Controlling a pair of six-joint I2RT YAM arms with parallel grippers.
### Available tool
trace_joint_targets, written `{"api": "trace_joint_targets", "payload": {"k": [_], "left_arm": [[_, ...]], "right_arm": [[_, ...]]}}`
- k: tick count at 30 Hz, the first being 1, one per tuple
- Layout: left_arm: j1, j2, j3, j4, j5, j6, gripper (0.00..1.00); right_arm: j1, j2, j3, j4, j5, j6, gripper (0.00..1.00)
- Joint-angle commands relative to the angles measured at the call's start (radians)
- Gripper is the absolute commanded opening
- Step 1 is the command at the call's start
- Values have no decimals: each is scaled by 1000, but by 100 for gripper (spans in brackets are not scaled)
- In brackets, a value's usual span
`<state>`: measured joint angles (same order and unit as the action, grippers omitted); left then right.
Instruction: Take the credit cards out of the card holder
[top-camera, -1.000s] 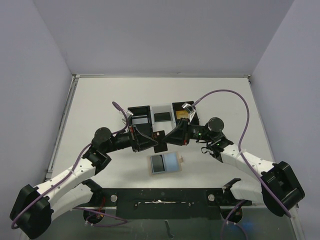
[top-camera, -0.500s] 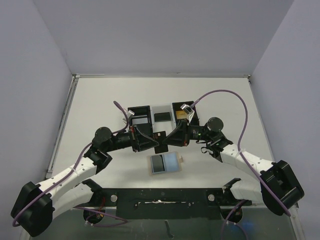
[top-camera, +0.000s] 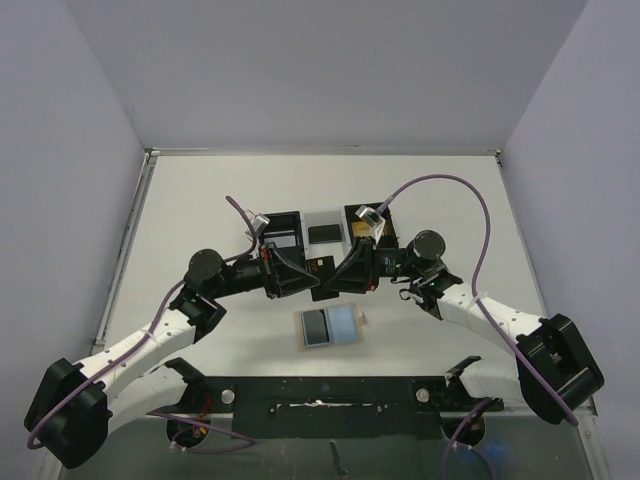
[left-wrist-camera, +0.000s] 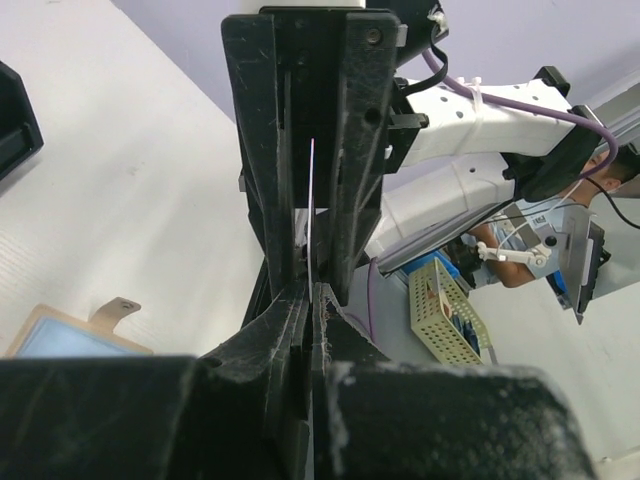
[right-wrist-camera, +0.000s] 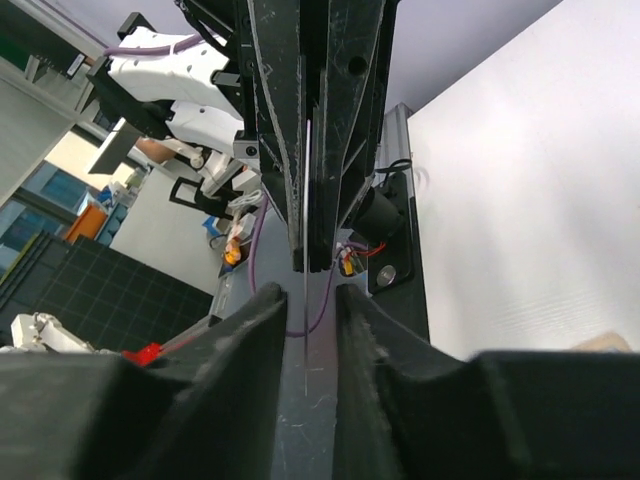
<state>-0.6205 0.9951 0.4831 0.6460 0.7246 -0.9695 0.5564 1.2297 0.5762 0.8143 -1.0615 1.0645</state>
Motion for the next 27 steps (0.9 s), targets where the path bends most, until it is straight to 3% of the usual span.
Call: {"api": "trace_joint_targets", "payload": {"k": [1,5,7,8,15,18,20,23,25,27], "left_arm": [[4,-16,21,89,-7,-5,0],[4,-16,11,97,9,-23,0],[4,-18,13,85,33,-23,0],[5,-18,15,75,40,-19,0],[6,-23,-10,78,22,-31,0],[6,-27,-33,148,3,-73,0],[13,-27,-26,105,5,-64,0],[19,-51,1,-33,-23,0,33],[28,-95,9,-128,-90,45,63],[45,-123,34,-246,-108,108,68]], "right_arm": [[2,17,25,130,-32,40,16],[-2,38,6,244,-28,103,12],[-2,56,15,275,-27,132,27],[-4,60,21,294,-20,157,28],[-10,63,64,238,-47,135,1],[-24,38,39,235,-36,129,0],[-43,13,29,224,-31,120,0],[-72,-20,41,105,-32,46,0],[-92,-51,66,-66,-10,-67,0],[-106,-91,109,-329,70,-238,0]]}}
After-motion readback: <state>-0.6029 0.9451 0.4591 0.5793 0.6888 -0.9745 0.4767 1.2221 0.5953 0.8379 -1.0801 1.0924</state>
